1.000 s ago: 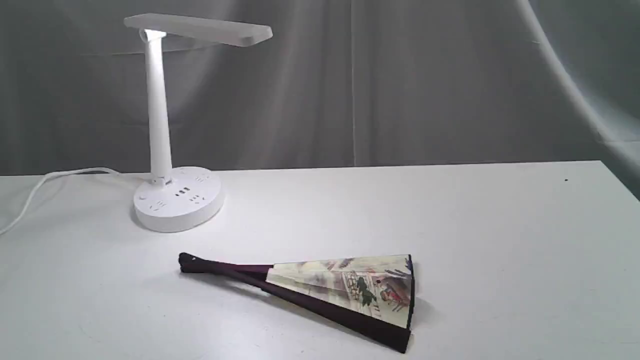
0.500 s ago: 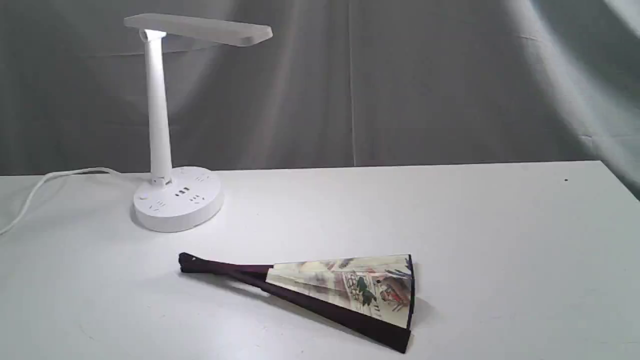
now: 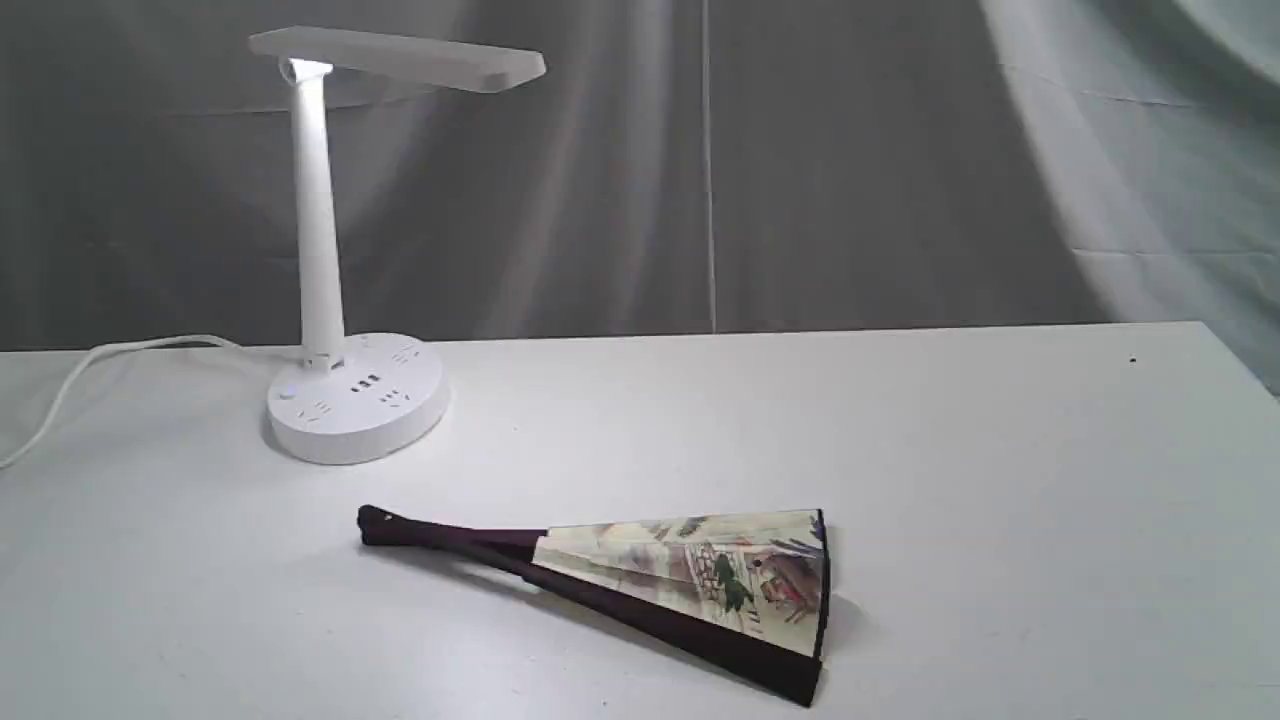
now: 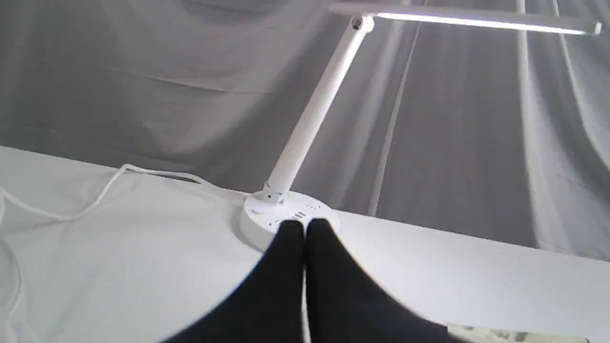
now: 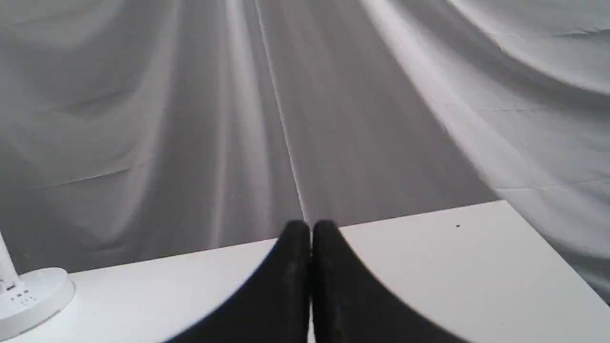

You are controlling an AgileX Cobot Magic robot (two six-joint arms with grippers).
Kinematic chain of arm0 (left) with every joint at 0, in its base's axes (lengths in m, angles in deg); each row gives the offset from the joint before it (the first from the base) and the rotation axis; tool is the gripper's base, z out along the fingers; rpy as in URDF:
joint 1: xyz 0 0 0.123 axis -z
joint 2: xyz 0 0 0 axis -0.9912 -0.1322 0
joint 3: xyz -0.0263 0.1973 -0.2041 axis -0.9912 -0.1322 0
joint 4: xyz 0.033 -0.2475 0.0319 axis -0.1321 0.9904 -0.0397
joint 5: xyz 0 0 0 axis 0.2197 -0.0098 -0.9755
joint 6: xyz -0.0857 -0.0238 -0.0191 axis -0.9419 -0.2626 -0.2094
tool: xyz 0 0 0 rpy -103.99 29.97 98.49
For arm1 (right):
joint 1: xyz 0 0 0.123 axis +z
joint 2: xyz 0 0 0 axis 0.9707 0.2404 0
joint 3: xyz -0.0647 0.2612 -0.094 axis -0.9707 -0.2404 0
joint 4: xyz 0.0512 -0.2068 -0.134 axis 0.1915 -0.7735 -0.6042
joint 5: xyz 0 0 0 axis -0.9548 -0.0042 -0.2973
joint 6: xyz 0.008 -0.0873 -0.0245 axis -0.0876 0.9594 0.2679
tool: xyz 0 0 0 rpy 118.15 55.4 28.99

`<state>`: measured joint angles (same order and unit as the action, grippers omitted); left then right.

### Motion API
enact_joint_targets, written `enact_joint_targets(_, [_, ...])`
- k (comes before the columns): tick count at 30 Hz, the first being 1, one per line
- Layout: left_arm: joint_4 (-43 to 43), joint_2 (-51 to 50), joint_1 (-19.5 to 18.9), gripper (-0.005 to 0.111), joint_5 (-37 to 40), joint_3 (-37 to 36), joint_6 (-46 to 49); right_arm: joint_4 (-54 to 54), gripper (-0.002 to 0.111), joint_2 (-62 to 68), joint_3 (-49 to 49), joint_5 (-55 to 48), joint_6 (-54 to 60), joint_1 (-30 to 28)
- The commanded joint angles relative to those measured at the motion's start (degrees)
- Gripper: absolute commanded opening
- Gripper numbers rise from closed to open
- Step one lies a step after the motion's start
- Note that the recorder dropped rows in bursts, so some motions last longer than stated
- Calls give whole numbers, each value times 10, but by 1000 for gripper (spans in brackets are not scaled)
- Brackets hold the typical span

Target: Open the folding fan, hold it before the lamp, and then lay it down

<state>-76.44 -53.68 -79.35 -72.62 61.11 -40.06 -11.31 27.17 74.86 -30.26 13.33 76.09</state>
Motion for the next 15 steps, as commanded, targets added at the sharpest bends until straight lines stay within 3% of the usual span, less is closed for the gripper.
enact_joint_targets(1, [5,2,-1,0,43,45,-17,-2,0,-1,56,-61,0,0])
enact_joint_targets(4, [10,2,-1,0,71,75,-17,-1,0,-1,95,-112,0,0])
enact_joint_targets(9, [108,2,-1,0,91,125,-17,-17,0,-1,146,-177,0,0])
enact_joint_targets(15, [121,2,-1,0,210,185,-10,-29,0,0,171,-225,0,0])
